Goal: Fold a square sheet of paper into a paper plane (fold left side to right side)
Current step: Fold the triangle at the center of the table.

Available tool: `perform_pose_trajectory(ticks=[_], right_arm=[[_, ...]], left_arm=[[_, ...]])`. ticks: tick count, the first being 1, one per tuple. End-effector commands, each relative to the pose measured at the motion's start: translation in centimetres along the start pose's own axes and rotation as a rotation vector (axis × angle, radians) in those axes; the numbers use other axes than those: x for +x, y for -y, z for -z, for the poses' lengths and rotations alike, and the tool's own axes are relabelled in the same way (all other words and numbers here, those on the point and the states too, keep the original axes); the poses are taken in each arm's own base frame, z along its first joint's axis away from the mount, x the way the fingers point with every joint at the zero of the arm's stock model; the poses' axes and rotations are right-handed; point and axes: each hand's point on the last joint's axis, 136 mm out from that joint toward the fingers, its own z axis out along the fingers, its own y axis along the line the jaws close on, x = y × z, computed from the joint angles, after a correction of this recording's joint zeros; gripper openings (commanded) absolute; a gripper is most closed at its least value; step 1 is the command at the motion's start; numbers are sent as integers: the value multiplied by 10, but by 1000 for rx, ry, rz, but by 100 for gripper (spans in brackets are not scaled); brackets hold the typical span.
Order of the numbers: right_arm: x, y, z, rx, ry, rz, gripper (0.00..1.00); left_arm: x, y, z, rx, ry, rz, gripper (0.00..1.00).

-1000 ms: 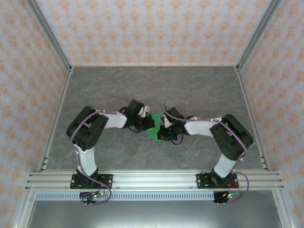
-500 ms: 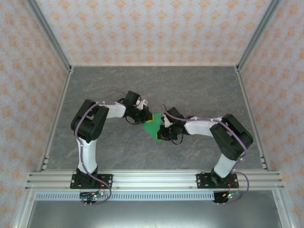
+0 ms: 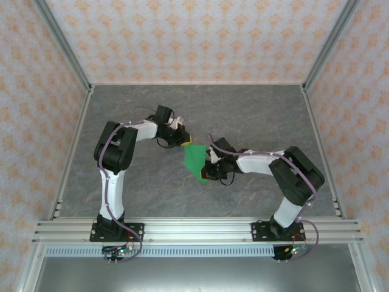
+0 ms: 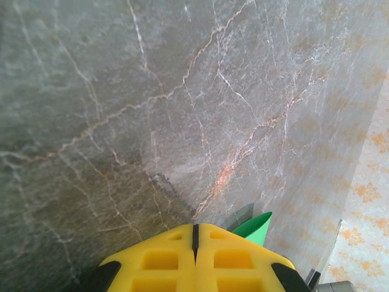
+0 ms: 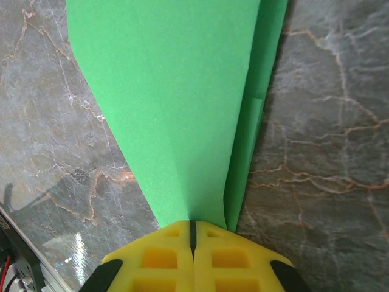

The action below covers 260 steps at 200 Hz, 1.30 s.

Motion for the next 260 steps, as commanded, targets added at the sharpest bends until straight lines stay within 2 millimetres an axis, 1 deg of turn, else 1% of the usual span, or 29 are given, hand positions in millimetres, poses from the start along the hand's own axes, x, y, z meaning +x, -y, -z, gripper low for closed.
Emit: perform_pose_trajectory(ticks=[1,12,25,36,49,55,58,60,73,83,96,109,117,131,144,158,167,169,172,192,228,260], right_arm=[[63,71,-6,238,-187,-127,0],[54,59,-6,192,-157,-106,0],[40,44,-2,144,-108,-75,0],[25,30,5,107,-46,-39,5],[6,15,19,84,52,6,18],[-3,8,27,77,103,28,23],[-7,6,32,77,129,38,25],[-10,3,35,74,144,46,27],[-26,-5,56,83,259,83,39],[-37,-10,72,90,345,102,49],[-46,-10,93,122,443,114,60],[-51,-7,109,156,510,122,66],[-52,-4,116,174,538,120,70],[-51,-1,123,189,560,123,72],[-49,0,126,187,568,117,73],[-46,1,125,170,573,105,73],[-44,4,122,163,569,97,73],[-44,0,127,149,585,100,73],[-44,-1,129,142,593,101,73],[-40,2,130,150,593,97,73],[-35,6,135,161,599,99,74],[-32,6,143,128,627,81,82]], left_arm=[[-45,-40,24,-147,152,-5,2],[-48,-27,34,-124,166,-19,4],[-52,-11,50,-106,194,-41,9],[-53,1,66,-96,224,-57,14],[-49,14,81,-81,253,-67,22],[-45,19,87,-66,265,-64,25],[-43,19,86,-60,267,-63,26],[-43,26,93,-47,285,-77,28],[-28,31,101,-20,311,-43,35],[-12,32,100,-13,315,-37,40],[12,32,90,-12,301,-31,45],[35,33,77,-10,278,-32,47],[46,35,69,-5,273,-28,48],[61,34,55,-16,257,-20,48],[69,29,45,-40,246,-17,48],[71,24,35,-44,232,-3,48],[72,25,29,-28,222,4,48],[72,25,27,-23,218,4,48],[72,26,26,-18,215,5,48],[71,30,15,-1,197,1,47],[68,35,3,18,184,3,43],[64,45,-5,56,178,-1,39]])
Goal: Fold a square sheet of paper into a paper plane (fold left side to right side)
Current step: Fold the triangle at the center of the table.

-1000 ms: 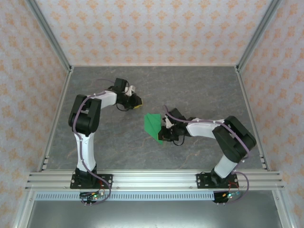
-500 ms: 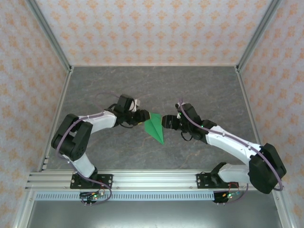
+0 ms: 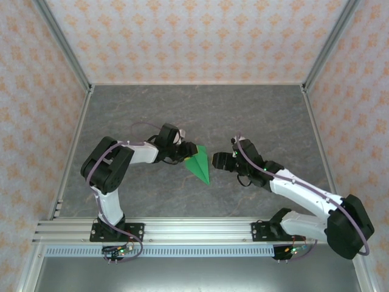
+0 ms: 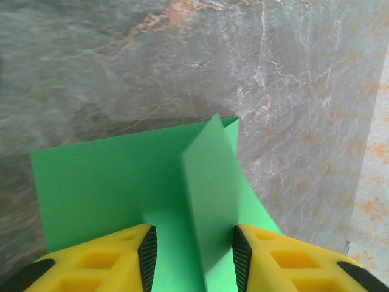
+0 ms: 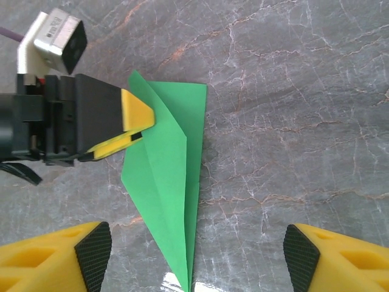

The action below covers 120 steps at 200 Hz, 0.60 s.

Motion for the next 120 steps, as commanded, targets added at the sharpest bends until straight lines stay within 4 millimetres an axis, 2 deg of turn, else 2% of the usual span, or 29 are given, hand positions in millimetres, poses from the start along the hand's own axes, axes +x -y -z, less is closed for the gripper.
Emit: perform_pose_trajectory(ticks=[1,11,31,61,87,120], right_arm=[[-2,9,6,18,31,-29,82],[-2,9,8,2,32,-41,84],[-1,10,9,-38,30,-81,89],[-7,-3,12,-215,24,-167,100],[-13,-18,17,-369,-2,-211,100],[-19,-33,21,-501,-32,-234,100]], left_arm=[[-10,21,-5,59,24,-20,39],[-10,24,-6,62,20,-24,36],[-14,31,-5,78,27,-32,22],[-21,52,12,113,68,-77,7],[-27,82,42,160,123,-128,3],[-34,121,92,199,210,-186,3]])
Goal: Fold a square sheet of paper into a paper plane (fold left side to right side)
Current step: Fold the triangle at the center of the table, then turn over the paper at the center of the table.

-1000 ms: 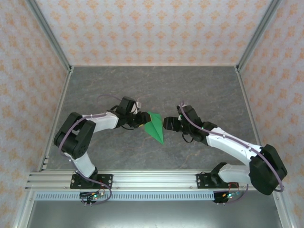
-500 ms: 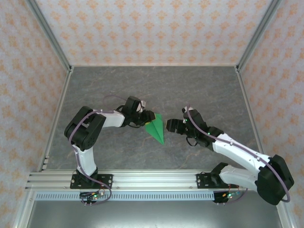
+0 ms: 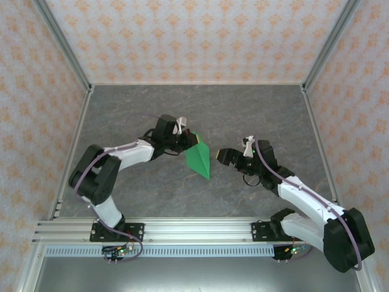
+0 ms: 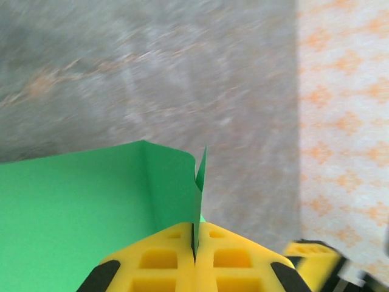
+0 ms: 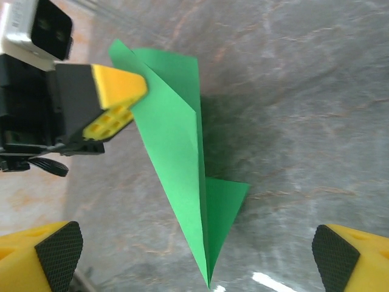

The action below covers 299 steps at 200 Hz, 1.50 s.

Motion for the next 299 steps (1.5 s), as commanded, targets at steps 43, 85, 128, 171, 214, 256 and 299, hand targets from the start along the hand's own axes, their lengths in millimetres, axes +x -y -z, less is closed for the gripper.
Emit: perform_pose_trajectory(ticks=[43,85,128,171,214,256,299], right_arm=[[-10,-80,1,-427,-93,-6,100],[-16,-108,0,-543,-128,9,100],[-23,-128,-4,-598,-132,0,85],[-26,-137,-2,-629,-127,0,56],[-19,-131,0,-559,-144,62,23],[0,-105,2,-302,-218,225,16],[-12,-41,11,318,-204,480,10]], left_arm=[[-34,100,74,159,160,-119,2],[-36,131,91,259,170,-116,1],[-34,142,93,326,158,-97,0],[-33,145,93,343,145,-91,0],[-26,128,91,256,123,-121,20],[-23,90,121,-57,162,-248,55],[-30,53,191,-351,357,-350,63]])
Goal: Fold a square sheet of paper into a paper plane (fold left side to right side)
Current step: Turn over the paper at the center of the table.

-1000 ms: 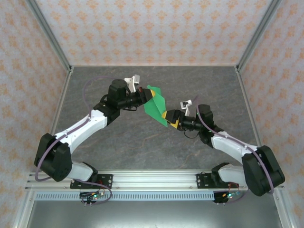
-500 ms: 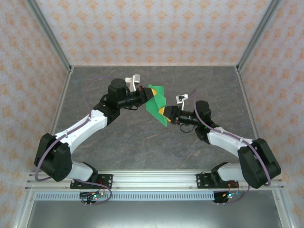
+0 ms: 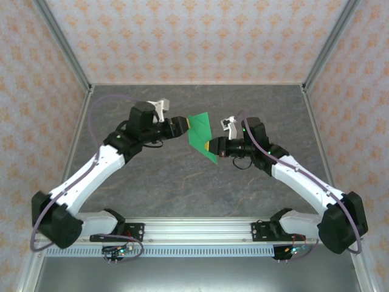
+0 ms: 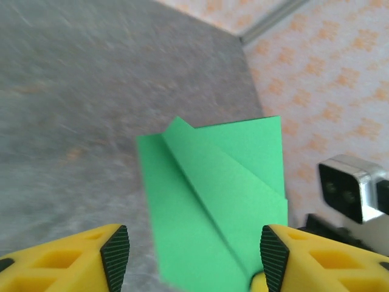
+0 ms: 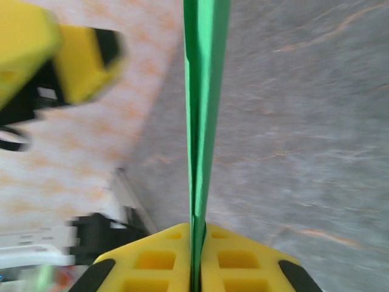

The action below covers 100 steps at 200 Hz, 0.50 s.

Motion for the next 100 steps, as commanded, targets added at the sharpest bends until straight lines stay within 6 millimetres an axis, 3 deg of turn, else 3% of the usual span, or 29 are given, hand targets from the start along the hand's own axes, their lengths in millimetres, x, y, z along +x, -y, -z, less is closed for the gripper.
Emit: perform_pose_trajectory(ticks=[1,20,45,69,100], right_arm=[[23,65,24,509,-112,166,10],[11,87,45,849,-110,298,10],[-3,96,58,1180,-151,465,10],[-6,98,48,1376,-215,624,10],[0,104,18,1473,-289,747,11]], left_arm=[[-6,-39,45,-250,97,-124,63],[-10,-52,72,-317,195,-122,64],[-12,-71,106,-395,323,-90,65],[-8,-78,125,-405,382,-52,68],[8,-68,121,-318,316,-103,72]])
